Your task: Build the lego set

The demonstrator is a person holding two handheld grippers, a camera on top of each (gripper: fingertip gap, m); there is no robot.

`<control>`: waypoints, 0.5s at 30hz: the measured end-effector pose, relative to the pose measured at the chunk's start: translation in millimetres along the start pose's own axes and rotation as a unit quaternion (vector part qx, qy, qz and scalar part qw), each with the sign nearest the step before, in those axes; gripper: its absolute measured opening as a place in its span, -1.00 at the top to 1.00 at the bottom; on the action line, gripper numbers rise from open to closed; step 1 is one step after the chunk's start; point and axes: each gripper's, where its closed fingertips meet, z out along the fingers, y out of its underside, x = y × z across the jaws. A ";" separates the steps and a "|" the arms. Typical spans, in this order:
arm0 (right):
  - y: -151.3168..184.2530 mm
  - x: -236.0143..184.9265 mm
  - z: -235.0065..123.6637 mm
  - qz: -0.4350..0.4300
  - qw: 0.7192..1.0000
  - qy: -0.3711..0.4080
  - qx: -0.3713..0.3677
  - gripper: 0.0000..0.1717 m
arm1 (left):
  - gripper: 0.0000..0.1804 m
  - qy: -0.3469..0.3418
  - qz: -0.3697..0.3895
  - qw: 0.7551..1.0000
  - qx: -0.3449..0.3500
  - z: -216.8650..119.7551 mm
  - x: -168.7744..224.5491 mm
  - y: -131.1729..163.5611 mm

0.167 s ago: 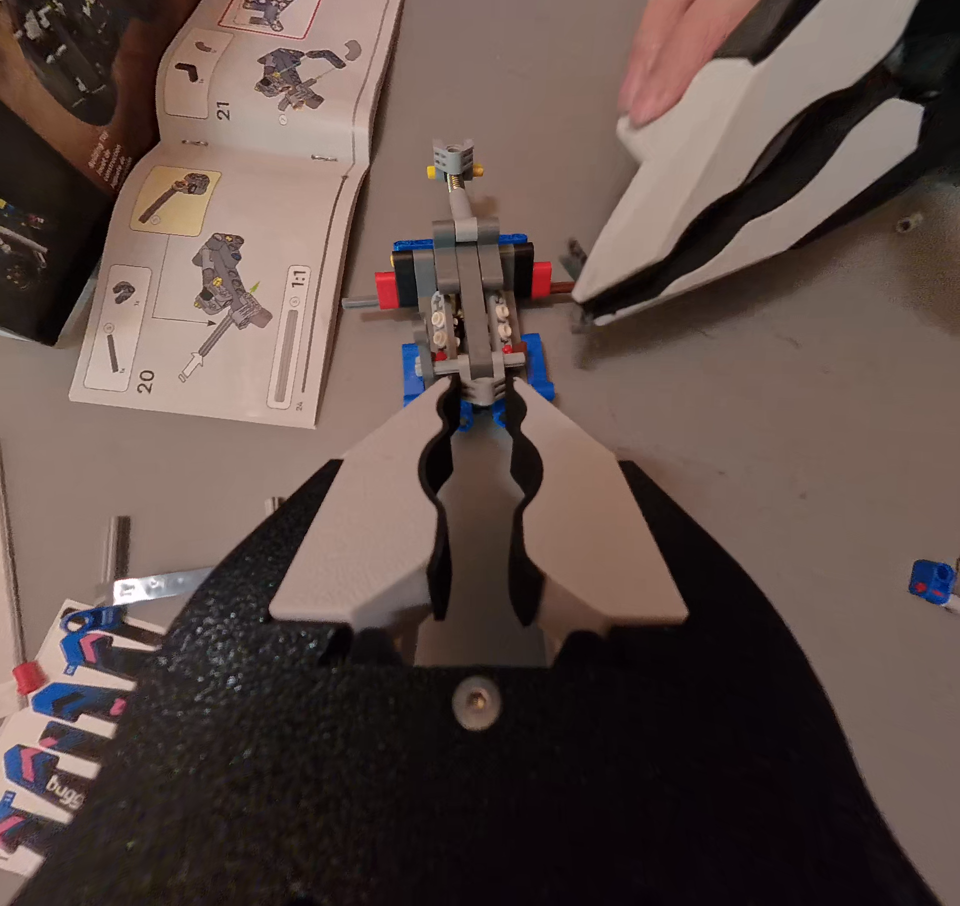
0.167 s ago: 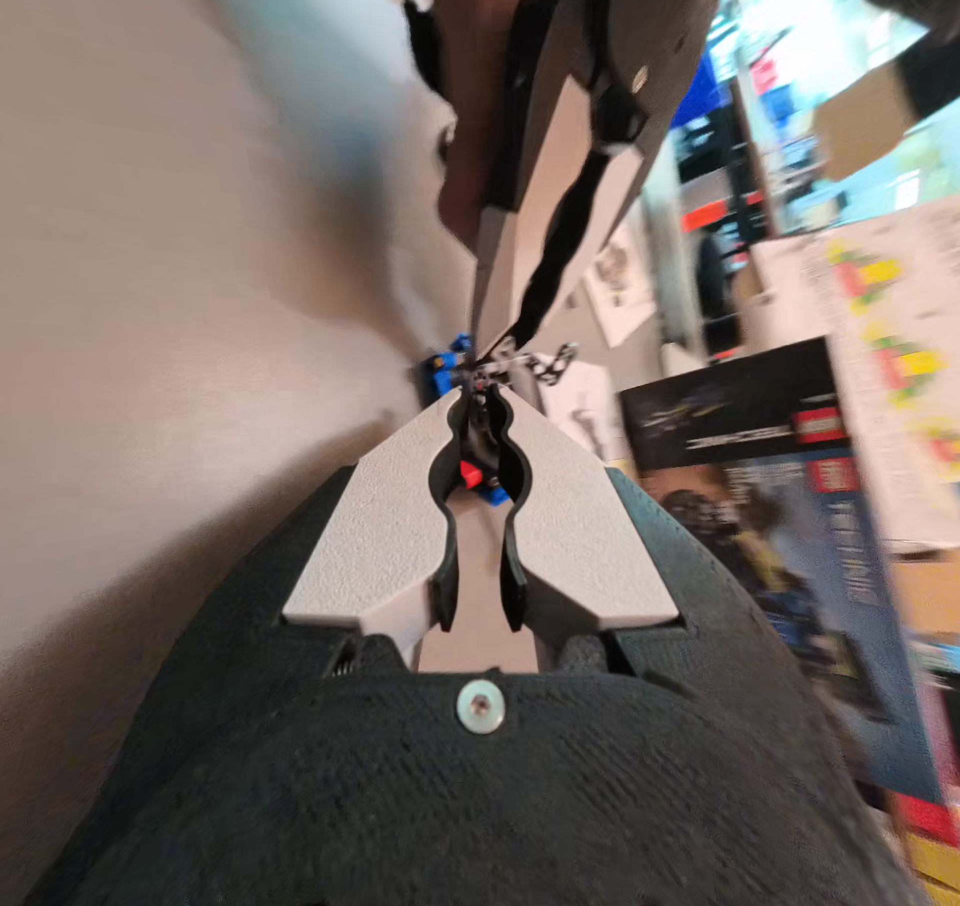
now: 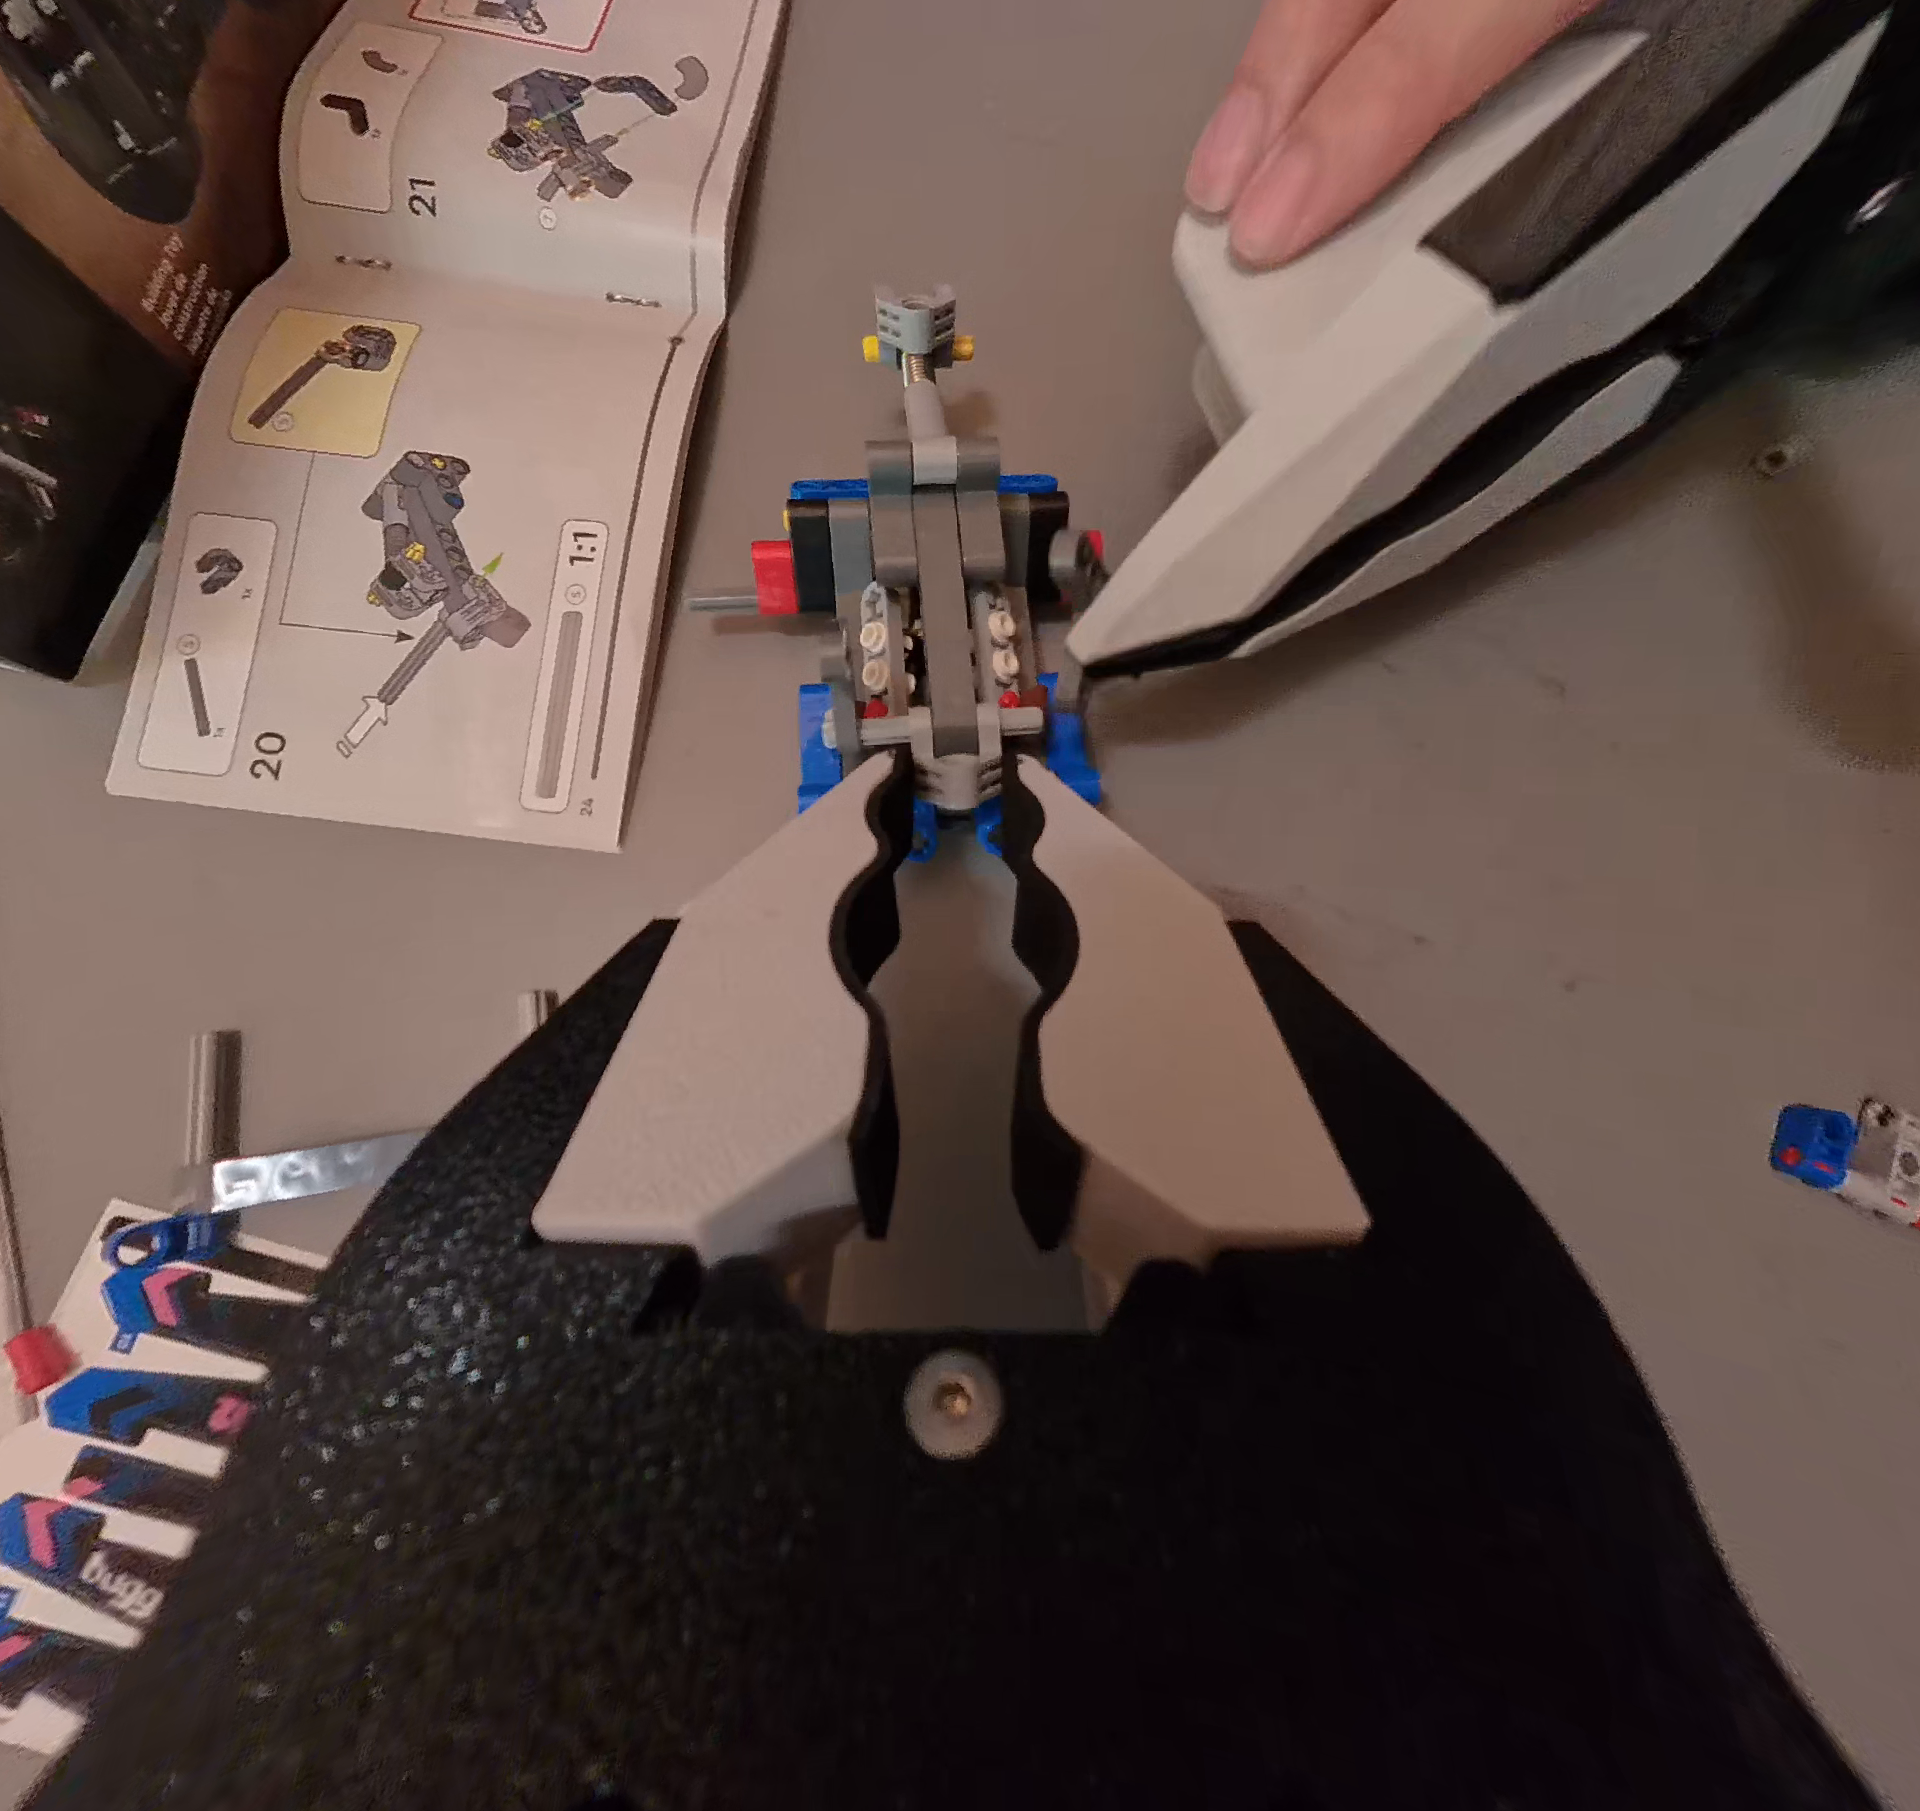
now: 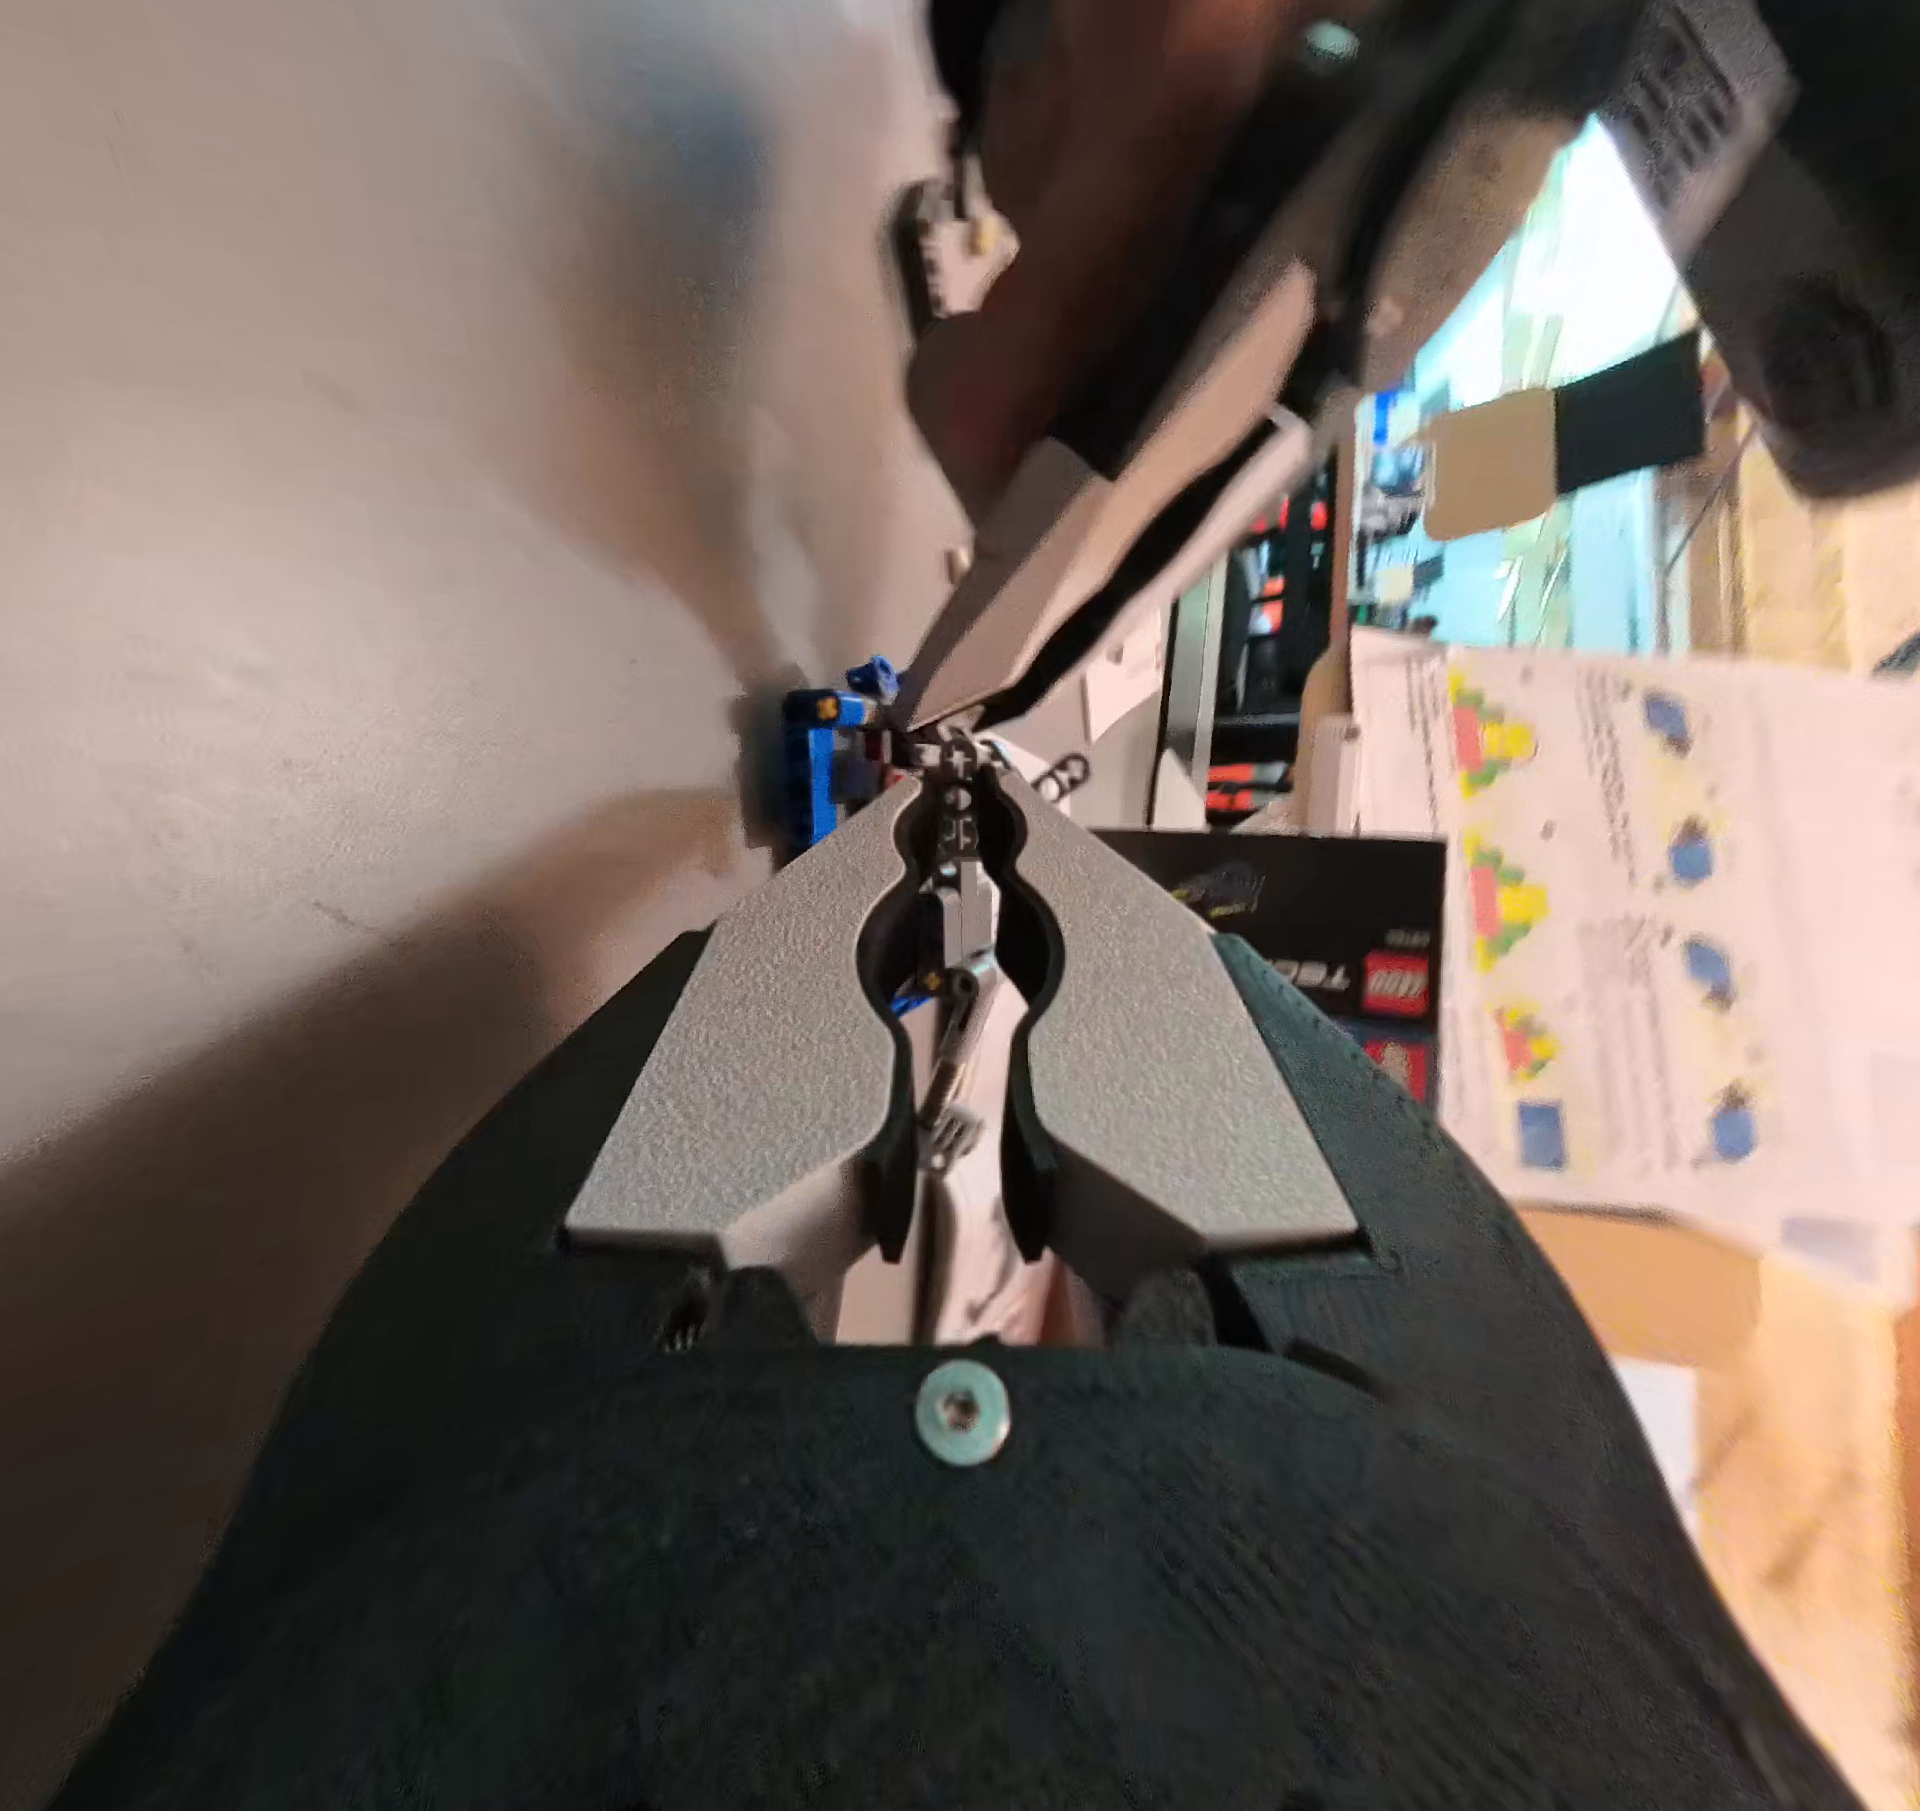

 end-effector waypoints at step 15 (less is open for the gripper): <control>0.2 -6.6 9.6 -0.141 0.990 0.010 0.013 0.96 | 0.86 0.026 0.006 0.999 -0.046 -3.9 -6.6 3.4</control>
